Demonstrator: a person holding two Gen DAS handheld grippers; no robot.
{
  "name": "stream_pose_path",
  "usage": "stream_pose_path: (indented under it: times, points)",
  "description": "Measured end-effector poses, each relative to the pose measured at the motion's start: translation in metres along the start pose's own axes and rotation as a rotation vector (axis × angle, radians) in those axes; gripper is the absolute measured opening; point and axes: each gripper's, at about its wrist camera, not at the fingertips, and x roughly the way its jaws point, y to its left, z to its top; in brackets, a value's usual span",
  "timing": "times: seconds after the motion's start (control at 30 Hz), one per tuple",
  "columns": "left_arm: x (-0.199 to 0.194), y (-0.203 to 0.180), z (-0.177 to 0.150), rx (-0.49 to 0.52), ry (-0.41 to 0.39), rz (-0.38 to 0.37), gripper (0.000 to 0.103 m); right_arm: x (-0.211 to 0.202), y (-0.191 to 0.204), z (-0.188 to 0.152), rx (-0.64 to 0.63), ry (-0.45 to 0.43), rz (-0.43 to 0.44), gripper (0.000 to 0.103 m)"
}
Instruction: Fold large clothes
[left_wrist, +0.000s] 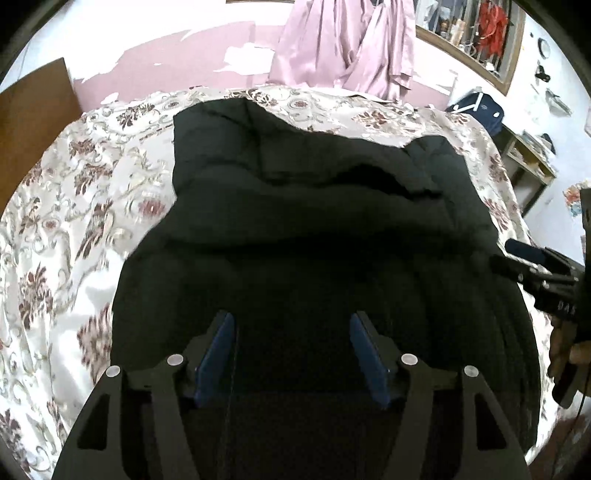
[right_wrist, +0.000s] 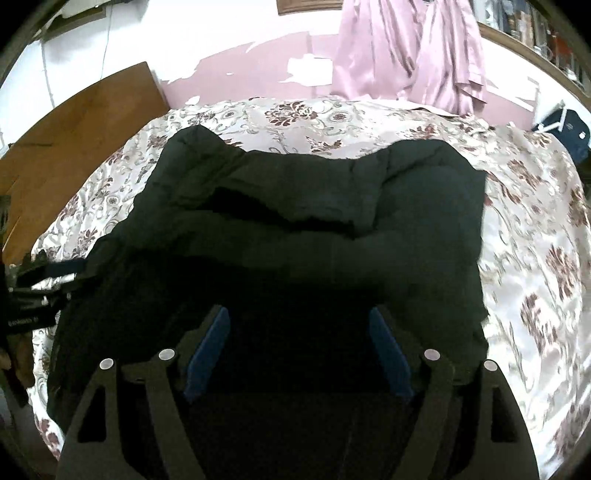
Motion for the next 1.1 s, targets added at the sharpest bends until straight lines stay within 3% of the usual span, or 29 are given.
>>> stream_pose_path:
  times: [0.23, 0.37, 0.6, 0.8, 0.97, 1.1]
  points:
    - [-0.04, 0.01, -0.056, 0.083, -0.038, -0.095, 0.063, -0.047, 0.033, -0.04, 0.063, -0.024, -0.081, 0.074]
    - [-0.053, 0.019, -0.092, 0.082, -0.055, -0.129, 0.063, -0.067, 0.054, -0.067, 0.091, -0.057, -0.106, 0.075]
    - [-0.046, 0.015, -0.148, 0.08, -0.09, -0.079, 0.064, -0.07, 0.071, -0.115, 0.088, -0.068, -0.072, 0.076]
    - [-0.041, 0.004, -0.192, 0.029, -0.196, -0.045, 0.064, -0.05, 0.067, -0.149, 0.03, -0.104, 0.025, 0.076]
    - [-0.049, -0.007, -0.217, 0.045, -0.277, -0.035, 0.065, -0.056, 0.067, -0.182, -0.052, -0.177, 0.055, 0.076]
    - [-0.059, -0.011, -0.238, 0.072, -0.291, 0.002, 0.066, -0.065, 0.07, -0.202, -0.074, -0.23, 0.057, 0.077]
